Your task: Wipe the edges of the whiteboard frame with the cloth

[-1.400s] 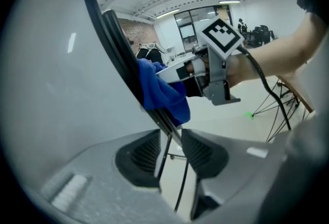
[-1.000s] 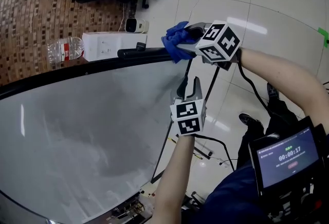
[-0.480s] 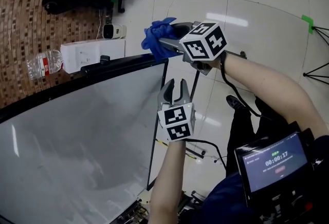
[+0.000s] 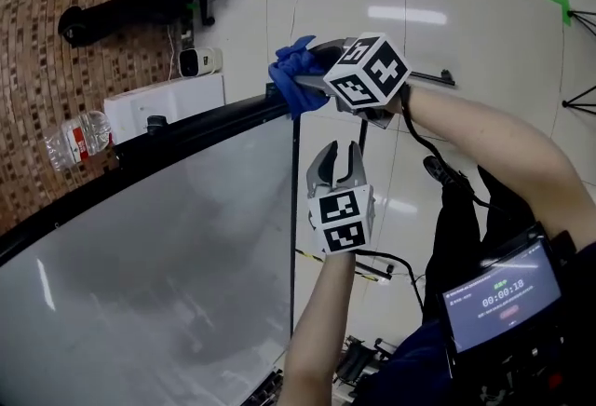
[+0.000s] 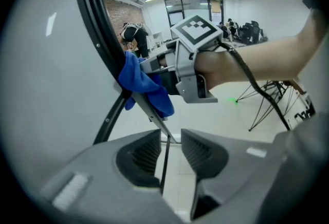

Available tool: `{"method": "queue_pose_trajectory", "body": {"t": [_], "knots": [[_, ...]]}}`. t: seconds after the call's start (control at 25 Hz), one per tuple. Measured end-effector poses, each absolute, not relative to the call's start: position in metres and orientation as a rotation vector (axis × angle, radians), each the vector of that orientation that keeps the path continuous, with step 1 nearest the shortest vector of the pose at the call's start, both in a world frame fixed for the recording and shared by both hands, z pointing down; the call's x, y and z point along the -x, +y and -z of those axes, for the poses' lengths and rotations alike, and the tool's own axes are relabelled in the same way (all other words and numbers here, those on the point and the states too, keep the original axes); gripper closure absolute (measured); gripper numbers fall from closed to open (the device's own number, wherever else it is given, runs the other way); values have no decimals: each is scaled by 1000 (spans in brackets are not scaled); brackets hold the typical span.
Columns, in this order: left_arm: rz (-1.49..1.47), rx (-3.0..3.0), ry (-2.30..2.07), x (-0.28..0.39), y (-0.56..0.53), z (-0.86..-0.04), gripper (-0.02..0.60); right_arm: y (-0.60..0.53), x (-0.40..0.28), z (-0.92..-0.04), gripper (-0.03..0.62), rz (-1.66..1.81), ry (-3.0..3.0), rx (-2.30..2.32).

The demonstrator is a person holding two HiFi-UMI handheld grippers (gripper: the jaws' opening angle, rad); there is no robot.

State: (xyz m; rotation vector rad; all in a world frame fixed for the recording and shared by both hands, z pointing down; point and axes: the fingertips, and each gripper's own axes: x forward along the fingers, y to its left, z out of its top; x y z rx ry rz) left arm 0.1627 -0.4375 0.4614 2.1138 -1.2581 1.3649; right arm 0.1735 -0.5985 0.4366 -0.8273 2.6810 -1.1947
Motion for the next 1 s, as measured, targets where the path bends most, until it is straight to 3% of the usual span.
{"method": "queue_pose_trajectory", "body": {"t": [1.0], "knots": [[-1260, -2159, -1161, -158, -453, -632, 460, -596, -176, -558, 408, 1240, 2724, 819]]}}
